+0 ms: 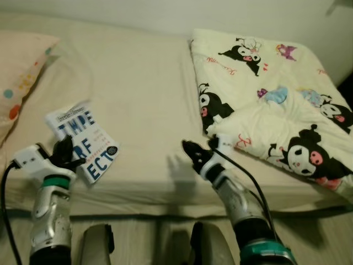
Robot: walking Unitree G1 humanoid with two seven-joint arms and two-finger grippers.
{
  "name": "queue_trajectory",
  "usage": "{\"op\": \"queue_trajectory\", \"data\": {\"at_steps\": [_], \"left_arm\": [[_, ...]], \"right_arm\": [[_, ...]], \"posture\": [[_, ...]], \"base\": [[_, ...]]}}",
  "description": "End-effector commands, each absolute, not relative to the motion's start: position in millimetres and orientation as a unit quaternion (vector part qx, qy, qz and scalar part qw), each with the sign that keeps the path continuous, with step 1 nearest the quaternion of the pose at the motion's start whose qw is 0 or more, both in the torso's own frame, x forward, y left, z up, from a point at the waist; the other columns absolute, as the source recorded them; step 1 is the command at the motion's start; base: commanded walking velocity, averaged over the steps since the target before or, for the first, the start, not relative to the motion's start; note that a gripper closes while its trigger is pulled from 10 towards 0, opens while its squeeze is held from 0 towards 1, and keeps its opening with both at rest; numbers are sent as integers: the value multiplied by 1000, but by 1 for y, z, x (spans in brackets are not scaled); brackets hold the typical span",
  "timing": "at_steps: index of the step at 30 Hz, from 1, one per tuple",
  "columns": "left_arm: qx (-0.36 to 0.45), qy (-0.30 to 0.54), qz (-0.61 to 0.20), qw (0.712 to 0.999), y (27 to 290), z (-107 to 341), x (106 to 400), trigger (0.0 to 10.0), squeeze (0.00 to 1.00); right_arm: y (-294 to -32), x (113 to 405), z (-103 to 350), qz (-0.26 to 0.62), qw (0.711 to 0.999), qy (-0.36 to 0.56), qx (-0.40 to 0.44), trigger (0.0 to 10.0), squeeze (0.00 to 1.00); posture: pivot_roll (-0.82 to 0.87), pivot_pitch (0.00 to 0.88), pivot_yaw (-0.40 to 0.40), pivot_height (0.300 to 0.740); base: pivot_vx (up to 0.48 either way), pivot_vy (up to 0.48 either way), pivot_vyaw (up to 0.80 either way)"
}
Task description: Clean up the room
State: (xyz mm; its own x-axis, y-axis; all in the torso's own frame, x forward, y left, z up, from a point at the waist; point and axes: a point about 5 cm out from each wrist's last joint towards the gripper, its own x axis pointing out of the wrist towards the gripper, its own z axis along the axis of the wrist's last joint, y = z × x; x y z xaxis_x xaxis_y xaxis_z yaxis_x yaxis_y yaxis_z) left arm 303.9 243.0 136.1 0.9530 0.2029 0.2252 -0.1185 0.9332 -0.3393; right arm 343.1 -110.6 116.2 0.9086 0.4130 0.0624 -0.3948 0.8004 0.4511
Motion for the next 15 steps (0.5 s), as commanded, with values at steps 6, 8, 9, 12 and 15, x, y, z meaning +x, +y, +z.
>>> {"op": "queue_trajectory", "data": {"at_steps": [6,8,9,12,15], "left_arm": [[-205,-123,141,961,247,125,297,10000,0],[-191,-121,141,964,246,126,297,10000,0],[-191,-121,141,964,246,126,297,10000,0],[-102,-121,113,981,236,138,299,10000,0],[-43,-120,85,988,227,143,300,10000,0]], "right_arm": [[-116,335,111,184,954,15,237,10000,0],[-116,333,111,178,956,11,234,10000,0],[-116,333,111,178,956,11,234,10000,0],[-116,328,109,161,965,11,207,10000,0],[-121,327,104,140,966,17,215,10000,0]], "posture": [[95,53,-83,566],[95,53,-82,566],[95,53,-82,566],[96,54,-81,566],[100,49,-79,570]], "base": [[0,0,0],[0,0,0],[0,0,0],[0,0,0],[0,0,0]]}}
